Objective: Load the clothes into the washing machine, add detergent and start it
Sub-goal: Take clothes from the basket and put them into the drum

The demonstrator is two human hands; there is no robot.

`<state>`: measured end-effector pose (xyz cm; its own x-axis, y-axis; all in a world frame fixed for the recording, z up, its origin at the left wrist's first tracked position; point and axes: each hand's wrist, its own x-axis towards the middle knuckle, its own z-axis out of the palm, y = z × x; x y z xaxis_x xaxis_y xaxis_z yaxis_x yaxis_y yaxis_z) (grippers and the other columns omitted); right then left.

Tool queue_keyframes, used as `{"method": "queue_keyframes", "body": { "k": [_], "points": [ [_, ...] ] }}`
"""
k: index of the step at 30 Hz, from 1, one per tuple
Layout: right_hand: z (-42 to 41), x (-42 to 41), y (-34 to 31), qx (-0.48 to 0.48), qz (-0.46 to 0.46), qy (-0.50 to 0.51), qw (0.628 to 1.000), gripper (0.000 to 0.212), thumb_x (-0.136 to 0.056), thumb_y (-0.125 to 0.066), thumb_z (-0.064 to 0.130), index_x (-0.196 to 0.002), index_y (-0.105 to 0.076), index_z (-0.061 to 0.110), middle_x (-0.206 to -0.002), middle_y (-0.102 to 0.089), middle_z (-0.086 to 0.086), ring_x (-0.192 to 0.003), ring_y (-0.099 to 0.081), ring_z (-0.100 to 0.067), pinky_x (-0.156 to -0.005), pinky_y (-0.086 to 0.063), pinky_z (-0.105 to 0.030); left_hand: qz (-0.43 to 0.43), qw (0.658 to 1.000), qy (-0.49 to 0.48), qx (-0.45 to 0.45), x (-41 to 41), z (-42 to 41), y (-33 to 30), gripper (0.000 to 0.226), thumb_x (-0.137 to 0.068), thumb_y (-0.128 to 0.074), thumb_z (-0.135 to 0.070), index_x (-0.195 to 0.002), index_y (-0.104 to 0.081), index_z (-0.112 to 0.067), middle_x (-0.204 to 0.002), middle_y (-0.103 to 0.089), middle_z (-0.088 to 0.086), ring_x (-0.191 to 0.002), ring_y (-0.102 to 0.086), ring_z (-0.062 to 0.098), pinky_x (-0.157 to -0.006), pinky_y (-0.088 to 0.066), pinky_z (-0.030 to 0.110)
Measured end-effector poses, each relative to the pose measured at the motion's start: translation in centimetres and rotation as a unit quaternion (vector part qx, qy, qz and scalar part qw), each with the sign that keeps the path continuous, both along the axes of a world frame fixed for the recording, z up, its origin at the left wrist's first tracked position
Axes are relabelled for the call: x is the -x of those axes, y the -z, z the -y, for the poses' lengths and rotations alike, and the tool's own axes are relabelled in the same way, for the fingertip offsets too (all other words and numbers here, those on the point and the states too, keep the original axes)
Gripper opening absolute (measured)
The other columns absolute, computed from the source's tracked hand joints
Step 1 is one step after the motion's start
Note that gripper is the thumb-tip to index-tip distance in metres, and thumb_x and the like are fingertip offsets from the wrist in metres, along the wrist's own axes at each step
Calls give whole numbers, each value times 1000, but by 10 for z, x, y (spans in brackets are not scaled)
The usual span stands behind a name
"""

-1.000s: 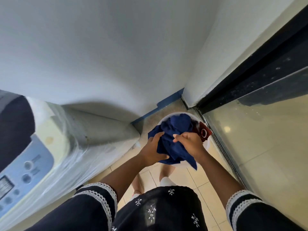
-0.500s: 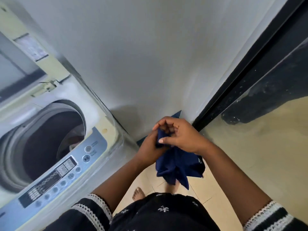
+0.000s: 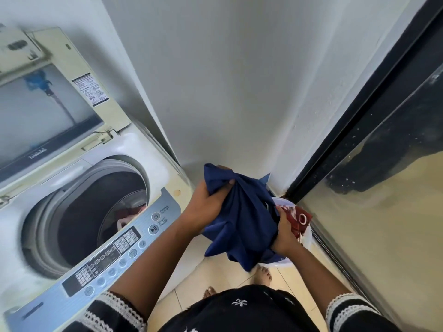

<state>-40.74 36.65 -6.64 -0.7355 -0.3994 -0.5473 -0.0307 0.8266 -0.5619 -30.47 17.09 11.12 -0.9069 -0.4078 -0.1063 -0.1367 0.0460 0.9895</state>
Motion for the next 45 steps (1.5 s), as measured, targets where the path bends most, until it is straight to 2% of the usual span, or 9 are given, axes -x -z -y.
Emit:
{"method": "queue_keyframes", "body": {
  "k": [4, 14, 19, 23, 26, 29, 35, 42, 45],
  "points": [
    [3, 11, -25, 65, -51, 29, 996, 21, -91, -56, 3, -103, -56, 19, -99, -61, -1, -95, -52, -19, -79, -38, -29, 24, 998, -50, 30, -8, 21, 13, 9, -99, -56, -24, -93, -62, -22, -85, -66, -3, -77, -63, 6, -73, -48, 29],
    [8, 72, -162, 161, -135, 294, 932, 31, -91, -43, 10, -120, -54, 12, -109, -59, -11, -95, -54, -30, -81, -44, -38, 159, 985, 27, -52, -9, 4, 19, 48, -94, -61, -37, -134, -35, -34, -117, -53, -14, -100, -58, -6, -75, -55, 15],
    [64, -16, -181, 268, -46, 90, 958, 31, -93, -57, 10, -117, -42, 22, -98, -59, -2, -83, -58, -13, -68, -47, -20, 235, 917, 69, -314, 12, -12, 12, 86, -78, -22, -85, -132, -50, -23, -122, -64, 11, -102, -68, 28, -74, -59, 42],
    [63, -47, -159, 261, 107, -194, 940, 73, -82, -75, 24, -141, -33, 30, -133, -52, 9, -127, -50, -3, -105, -43, -21, 125, 881, -68, -451, 14, 4, 36, 63, -84, -69, -47, -129, -58, -5, -114, -68, 17, -96, -68, 29, -88, -53, 41],
    [40, -11, -150, 242, 224, -181, 926, 60, -79, -79, 3, -132, -56, 17, -128, -64, -2, -116, -63, -8, -103, -51, -31, 150, 937, -103, -298, 6, 16, 53, 91, -60, -92, -19, -136, -42, -10, -118, -63, 16, -97, -68, 26, -76, -56, 34],
    [22, 27, -137, 199, -52, -101, 973, 44, -70, -81, 1, -103, -69, 29, -99, -68, 4, -84, -69, -9, -77, -59, -35, 181, 971, -72, -136, 1, 19, 50, 80, -62, -90, -10, -129, -46, -22, -117, -62, 1, -100, -66, 13, -75, -56, 21],
    [25, 66, -106, 83, -253, -258, 929, 121, -64, -87, 36, -156, -8, 37, -161, -6, -2, -145, -21, -27, -115, -32, -44, 85, 948, 269, 146, 15, 30, -2, 55, -73, -80, -7, -122, -61, -23, -109, -68, -13, -100, -65, 4, -92, -50, 21],
    [43, 67, -115, 194, -66, -260, 944, 47, -84, -66, 0, -115, -59, 34, -112, -69, 13, -104, -65, -1, -90, -52, -28, -53, 967, 157, 194, 19, 52, -21, 40, -73, -74, 5, -103, -75, -20, -100, -60, -26, -102, -57, 4, -92, -44, 17],
    [43, 72, -140, 159, -163, -179, 957, 25, -84, -55, 1, -92, -51, 24, -76, -62, 7, -69, -61, -18, -55, -43, -28, 109, 896, 15, 430, 10, 59, 12, 60, -74, -75, -12, -127, -61, -37, -140, -42, -4, -131, -34, 24, -104, -41, 42]
  ]
}}
